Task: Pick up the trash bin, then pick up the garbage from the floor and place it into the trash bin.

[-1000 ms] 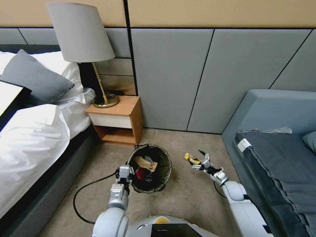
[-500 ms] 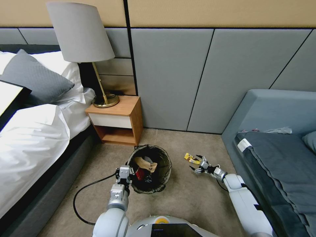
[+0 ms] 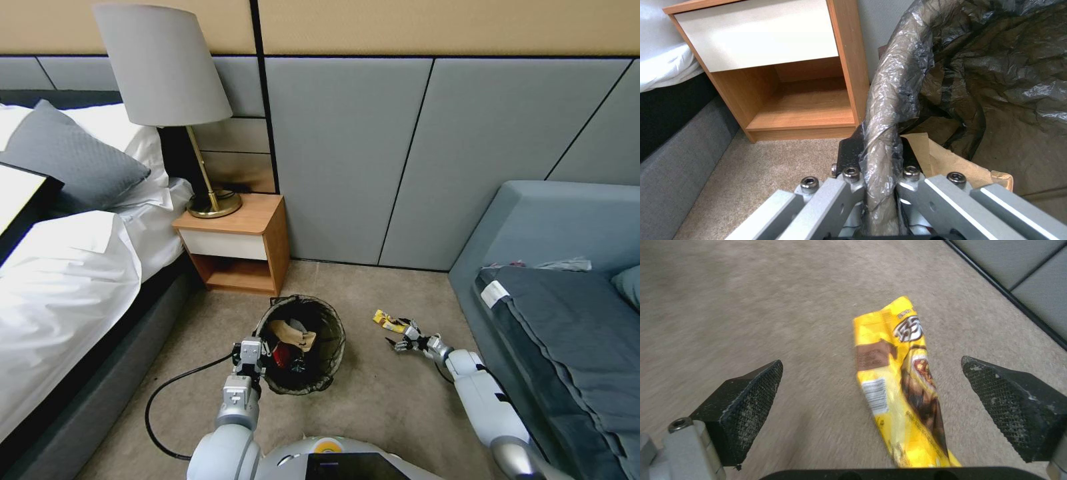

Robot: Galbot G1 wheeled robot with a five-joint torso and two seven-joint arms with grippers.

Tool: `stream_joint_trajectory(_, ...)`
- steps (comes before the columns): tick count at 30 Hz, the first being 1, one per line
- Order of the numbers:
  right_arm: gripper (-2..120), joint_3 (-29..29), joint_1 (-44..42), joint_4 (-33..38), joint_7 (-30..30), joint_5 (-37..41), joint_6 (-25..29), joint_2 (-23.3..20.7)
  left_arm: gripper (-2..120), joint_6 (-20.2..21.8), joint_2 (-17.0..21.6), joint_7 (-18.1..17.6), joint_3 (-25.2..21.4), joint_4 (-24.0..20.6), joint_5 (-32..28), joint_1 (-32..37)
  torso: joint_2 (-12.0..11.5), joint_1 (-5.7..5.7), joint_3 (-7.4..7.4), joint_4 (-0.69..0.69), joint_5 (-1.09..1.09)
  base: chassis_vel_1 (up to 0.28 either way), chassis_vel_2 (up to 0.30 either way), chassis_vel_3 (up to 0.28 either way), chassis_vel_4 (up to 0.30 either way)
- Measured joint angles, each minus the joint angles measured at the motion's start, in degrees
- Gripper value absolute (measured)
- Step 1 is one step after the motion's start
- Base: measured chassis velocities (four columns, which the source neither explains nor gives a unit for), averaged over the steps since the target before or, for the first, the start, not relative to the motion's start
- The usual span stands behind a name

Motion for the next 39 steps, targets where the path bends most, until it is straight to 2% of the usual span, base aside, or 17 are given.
stream_joint_trajectory(13,100,-0.56,8.19,-11.48,5.95,-0.8,-1.53,2.99,0,-0.18,-0.17,-0.04,-0.1,-0.03,0.76,0.95,0.0,0.0,0.0,0.01,-0.01,0.0,0.0,0.0,0.0)
stream_joint_trajectory(24,99,0.0,9.96,-17.45,8.54,-0.54,-3.97,4.13,0,-0.23,-0.29,-0.07,-0.27,-0.18,1.22,1.36,0.0,0.0,0.0,0.0,-0.01,0.0,0.0,0.0,0.0)
stream_joint_trajectory(26,95,0.05,9.96,-17.88,9.06,-0.36,-4.58,4.2,0,-0.26,-0.3,-0.07,-0.3,-0.2,1.25,1.41,0.0,0.0,0.0,-0.01,-0.01,0.0,0.0,0.0,0.0)
stream_joint_trajectory(27,87,0.16,9.96,-18.54,10.08,-0.14,-5.55,4.38,0,-0.3,-0.31,-0.09,-0.37,-0.2,1.34,1.51,0.01,0.0,0.0,-0.01,-0.01,0.0,0.0,0.0,0.0)
stream_joint_trajectory(28,86,0.2,9.96,-18.84,10.34,-0.04,-5.78,4.45,0,-0.3,-0.32,-0.08,-0.37,-0.2,1.37,1.54,0.01,0.0,0.0,-0.01,-0.01,0.0,0.0,0.0,0.0)
stream_joint_trajectory(29,79,0.3,9.98,-19.49,10.61,0.32,-5.92,4.61,0,-0.3,-0.34,-0.09,-0.35,-0.21,1.45,1.59,0.01,0.0,0.0,-0.02,-0.01,0.0,0.0,0.0,0.0)
stream_joint_trajectory(34,67,0.35,10.11,-20.32,10.71,0.93,-5.89,4.78,0,-0.3,-0.38,-0.09,-0.3,-0.26,1.55,1.64,0.01,0.0,0.0,-0.01,-0.02,0.0,0.0,0.0,0.0)
stream_joint_trajectory(37,50,0.34,10.61,-21.25,10.7,1.84,-5.79,4.82,0,-0.31,-0.36,-0.09,-0.43,-0.39,1.57,1.79,0.01,0.0,0.0,0.03,0.02,0.0,0.0,0.0,0.0)
stream_joint_trajectory(39,48,0.34,10.72,-21.45,10.7,1.9,-5.74,4.82,0,-0.3,-0.36,-0.09,-0.46,-0.41,1.57,1.82,0.01,0.0,0.0,0.02,0.02,0.0,0.0,0.0,0.0)
